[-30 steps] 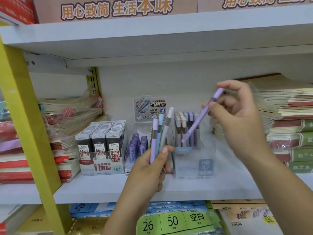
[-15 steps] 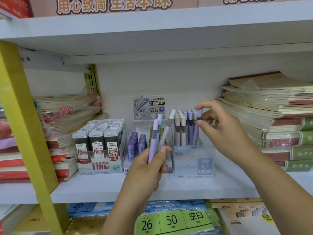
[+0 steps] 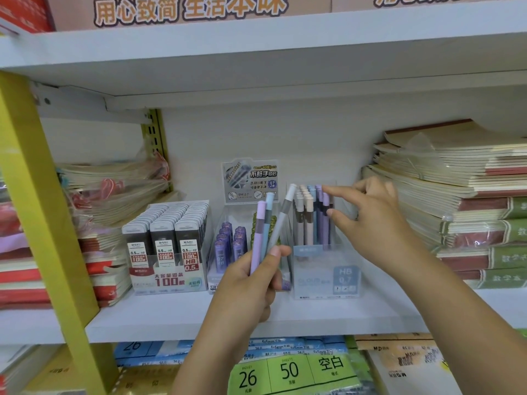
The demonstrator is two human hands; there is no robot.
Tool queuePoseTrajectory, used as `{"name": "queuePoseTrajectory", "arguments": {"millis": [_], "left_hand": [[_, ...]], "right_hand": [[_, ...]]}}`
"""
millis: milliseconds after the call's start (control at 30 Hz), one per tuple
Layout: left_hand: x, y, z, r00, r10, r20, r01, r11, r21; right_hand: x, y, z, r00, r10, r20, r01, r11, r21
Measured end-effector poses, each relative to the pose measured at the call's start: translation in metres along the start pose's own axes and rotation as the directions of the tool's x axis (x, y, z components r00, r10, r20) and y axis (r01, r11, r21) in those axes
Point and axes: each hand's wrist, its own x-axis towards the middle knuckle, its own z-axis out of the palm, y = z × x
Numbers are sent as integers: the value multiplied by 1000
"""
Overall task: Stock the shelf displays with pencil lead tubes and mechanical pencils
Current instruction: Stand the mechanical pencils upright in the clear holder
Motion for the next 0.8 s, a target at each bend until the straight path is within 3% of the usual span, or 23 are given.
{"name": "queuePoseTrajectory", "arguments": {"millis": [133, 233, 300, 400, 500, 600, 700, 800], "left_hand": [[-2, 3, 0, 999, 6, 44, -5, 1000, -16], [-3, 4, 1, 996, 10, 84, -9, 1000, -12], [-4, 4, 3, 993, 17, 113, -17, 1000, -1], [-5, 4, 8, 988, 28, 153, -31, 999, 18], [-6, 3, 10, 989, 22, 148, -25, 1000, 19], [-5, 3, 6, 995, 16, 100, -19, 999, 30], [-5, 5, 2, 999, 14, 48, -16, 1000, 24], [-4, 3, -1, 1000, 3, 12, -3, 1000, 15]], "right_hand": [[-2, -5, -8, 998, -45, -52, 45, 999, -4], [-5, -23, -19, 991, -59, -118, 86, 967, 241], [-9, -39, -24, 999, -30, 12, 18, 823, 568], [-18, -55, -24, 987, -47, 156, -86, 662, 744], [-19, -59, -22, 990, -6, 140, -109, 595, 797], [-12, -50, -29, 992, 128, -7, -59, 507, 860], [-4, -31, -43, 976, 139, -169, 55, 595, 802], [-2, -16, -46, 984, 51, -172, 71, 767, 638]]}}
